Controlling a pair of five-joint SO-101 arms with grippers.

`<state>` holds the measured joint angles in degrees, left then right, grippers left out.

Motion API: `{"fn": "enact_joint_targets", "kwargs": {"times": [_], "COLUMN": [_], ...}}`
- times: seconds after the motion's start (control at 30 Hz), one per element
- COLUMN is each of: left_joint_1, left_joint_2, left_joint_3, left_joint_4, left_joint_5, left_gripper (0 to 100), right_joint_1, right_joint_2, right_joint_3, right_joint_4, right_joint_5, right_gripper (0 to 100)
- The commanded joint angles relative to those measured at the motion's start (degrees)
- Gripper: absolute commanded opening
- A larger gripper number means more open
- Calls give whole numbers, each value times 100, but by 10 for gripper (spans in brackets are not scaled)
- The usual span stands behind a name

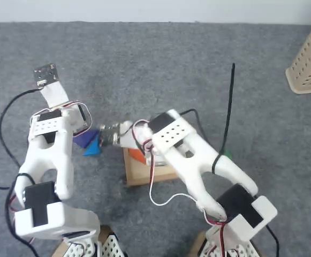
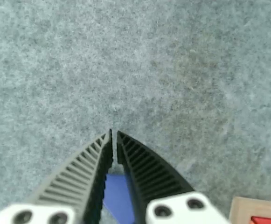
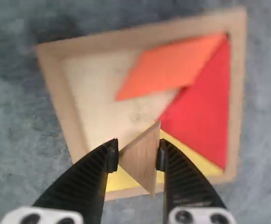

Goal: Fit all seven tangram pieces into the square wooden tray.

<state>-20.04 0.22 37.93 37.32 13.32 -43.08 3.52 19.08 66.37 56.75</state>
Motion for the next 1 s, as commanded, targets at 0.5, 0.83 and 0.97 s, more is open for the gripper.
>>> {"fn": "enact_joint_targets", "kwargs": {"times": [0.5, 0.83, 0.97], "left_joint_1": [18, 26, 26], "left_joint_2": [-237, -237, -237], "left_joint_3": [-180, -180, -180], "left_joint_4": [-114, -114, -114], "left_joint_5": [26, 26, 26], "left_gripper": [12, 12, 12], "right_joint_1": [-40, -31, 66], "right_joint_2": [-382, -409, -435], "right_joint_3": [-369, -404, -404], "right_joint_4": [40, -31, -101], "right_joint_5": [5011, 4431, 4246], "right_gripper": [80, 236, 238]}}
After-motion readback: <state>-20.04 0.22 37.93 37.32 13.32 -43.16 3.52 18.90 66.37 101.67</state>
